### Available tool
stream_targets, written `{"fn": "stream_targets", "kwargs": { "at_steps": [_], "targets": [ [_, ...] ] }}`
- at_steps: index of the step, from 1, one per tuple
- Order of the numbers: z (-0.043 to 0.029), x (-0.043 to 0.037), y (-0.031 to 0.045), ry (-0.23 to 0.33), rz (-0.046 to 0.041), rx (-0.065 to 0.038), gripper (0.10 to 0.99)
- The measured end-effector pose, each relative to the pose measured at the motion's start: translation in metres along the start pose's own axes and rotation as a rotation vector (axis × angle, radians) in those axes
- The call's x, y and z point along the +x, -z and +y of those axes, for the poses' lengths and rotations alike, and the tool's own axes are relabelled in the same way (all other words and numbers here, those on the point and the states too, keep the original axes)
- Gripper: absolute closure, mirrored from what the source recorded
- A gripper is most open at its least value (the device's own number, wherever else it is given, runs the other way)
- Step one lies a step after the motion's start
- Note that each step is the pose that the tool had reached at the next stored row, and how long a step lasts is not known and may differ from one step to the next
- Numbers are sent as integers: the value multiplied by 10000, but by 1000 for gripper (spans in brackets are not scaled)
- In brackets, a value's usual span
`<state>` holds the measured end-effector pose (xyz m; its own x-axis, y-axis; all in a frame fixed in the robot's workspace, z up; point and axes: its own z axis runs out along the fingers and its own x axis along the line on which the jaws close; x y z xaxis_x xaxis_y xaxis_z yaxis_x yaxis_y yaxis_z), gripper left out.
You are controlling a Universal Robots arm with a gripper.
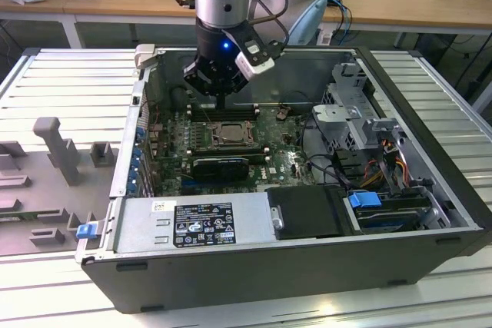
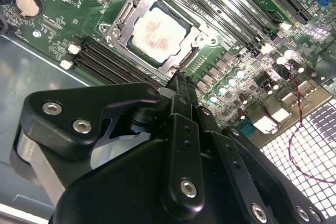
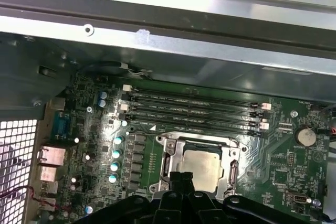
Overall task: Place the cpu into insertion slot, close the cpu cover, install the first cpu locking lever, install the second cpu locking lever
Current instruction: 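Install the first cpu locking lever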
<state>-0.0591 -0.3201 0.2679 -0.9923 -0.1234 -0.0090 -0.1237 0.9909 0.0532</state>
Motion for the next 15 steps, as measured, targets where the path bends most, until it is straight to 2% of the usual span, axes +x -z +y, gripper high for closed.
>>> {"fn": "stream_targets", "kwargs": {
  "at_steps": [5,10,15],
  "targets": [
    [5,28,-14,6,0,-2,980],
    [15,116,-32,2,-1,-3,980],
    [18,131,-55,-570,-30,3,980]
  ]
}}
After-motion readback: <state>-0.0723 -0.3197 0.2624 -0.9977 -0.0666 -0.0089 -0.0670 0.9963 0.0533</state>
